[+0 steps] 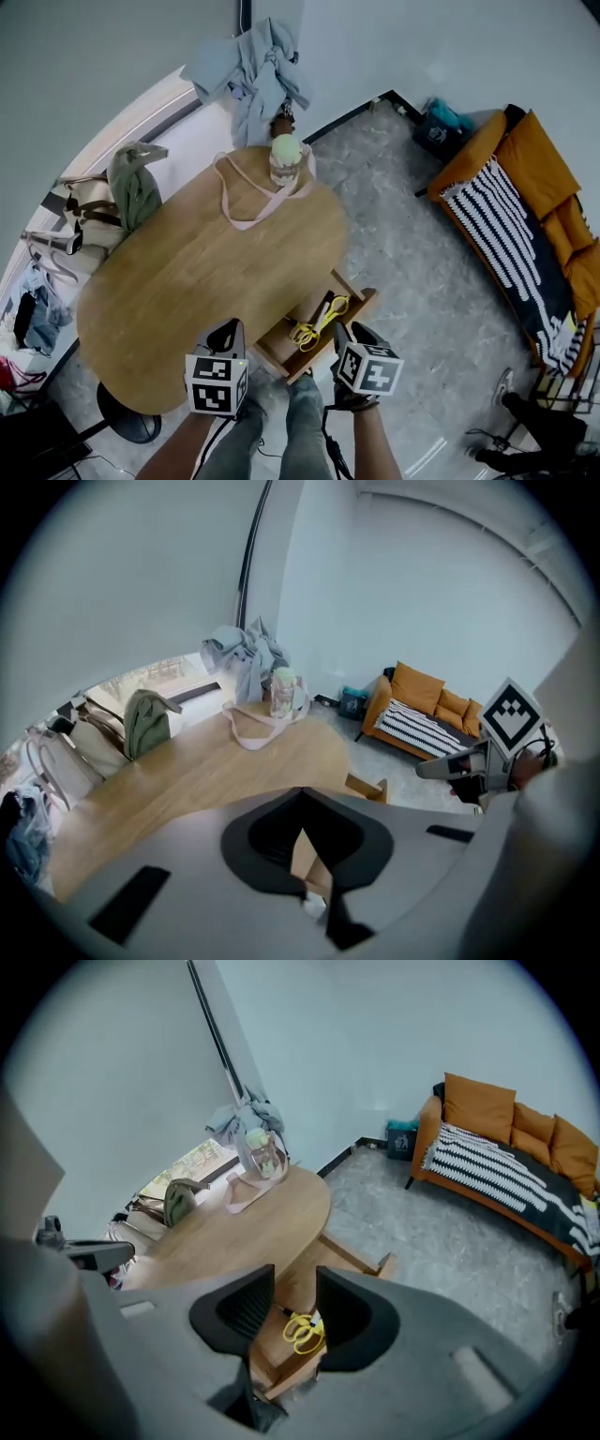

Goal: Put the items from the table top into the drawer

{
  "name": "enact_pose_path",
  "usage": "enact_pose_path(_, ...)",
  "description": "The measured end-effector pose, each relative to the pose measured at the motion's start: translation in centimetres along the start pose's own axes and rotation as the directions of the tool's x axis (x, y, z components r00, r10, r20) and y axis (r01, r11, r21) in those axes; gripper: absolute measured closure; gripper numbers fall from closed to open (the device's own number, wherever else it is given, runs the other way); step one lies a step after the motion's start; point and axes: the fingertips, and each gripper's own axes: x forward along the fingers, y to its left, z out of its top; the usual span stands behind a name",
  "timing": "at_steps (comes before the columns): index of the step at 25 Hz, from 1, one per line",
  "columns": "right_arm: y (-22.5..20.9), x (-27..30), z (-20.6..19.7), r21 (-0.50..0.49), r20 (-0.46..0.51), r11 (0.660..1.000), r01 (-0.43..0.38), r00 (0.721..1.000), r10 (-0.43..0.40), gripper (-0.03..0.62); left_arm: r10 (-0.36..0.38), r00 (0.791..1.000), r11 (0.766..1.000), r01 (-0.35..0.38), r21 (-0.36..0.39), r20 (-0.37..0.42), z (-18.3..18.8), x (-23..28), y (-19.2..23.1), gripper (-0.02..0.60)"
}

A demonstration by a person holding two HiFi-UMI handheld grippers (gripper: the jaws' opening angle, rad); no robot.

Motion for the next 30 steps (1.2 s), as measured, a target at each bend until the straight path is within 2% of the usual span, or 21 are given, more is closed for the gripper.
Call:
enact_pose_path(6,0.2,-8.0,4.4,-0.026,0.105,1.0,0.005,0.994,-0.003,0.513,0.074,0.989,0.997,-0.068,-0.043,0.132,6.0,-6.3,1.0,0.583)
enact_pose_path(11,-0.2,-15.0,7.7,-0.034,0.195,0.998,0.045,0.98,-0.038,0.569,0.099,0.969,0.995,-0.098,-0.014,0.224,10.5,-11.3,0.6,0.583)
enact_pose_path(16,-0.7,-22.2,9.9,-0.039,0.289,0.995,0.093,0.954,-0.078,0.588,0.057,0.951,0.998,-0.054,-0.018,0.305,13.3,-16.1,-0.9,0.584)
enact_pose_path(21,-2.0,-28.6,10.7,0.005,0.387,0.993,0.115,0.916,-0.108,0.588,-0.012,0.931,0.999,-0.002,0.036,0.365,16.3,-19.1,-2.6,0.584)
enact_pose_path(26,-3.6,-30.8,9.7,0.035,0.4,0.985,0.167,0.901,-0.166,0.588,-0.029,0.909,1.0,0.025,0.017,0.415,18.2,-20.1,-3.3,0.584)
enact_pose_path(30,-3.4,-31.4,9.0,0.035,0.4,0.984,0.177,0.9,-0.176,0.588,-0.043,0.911,0.999,0.034,0.029,0.409,18.2,-20.1,-4.2,0.583)
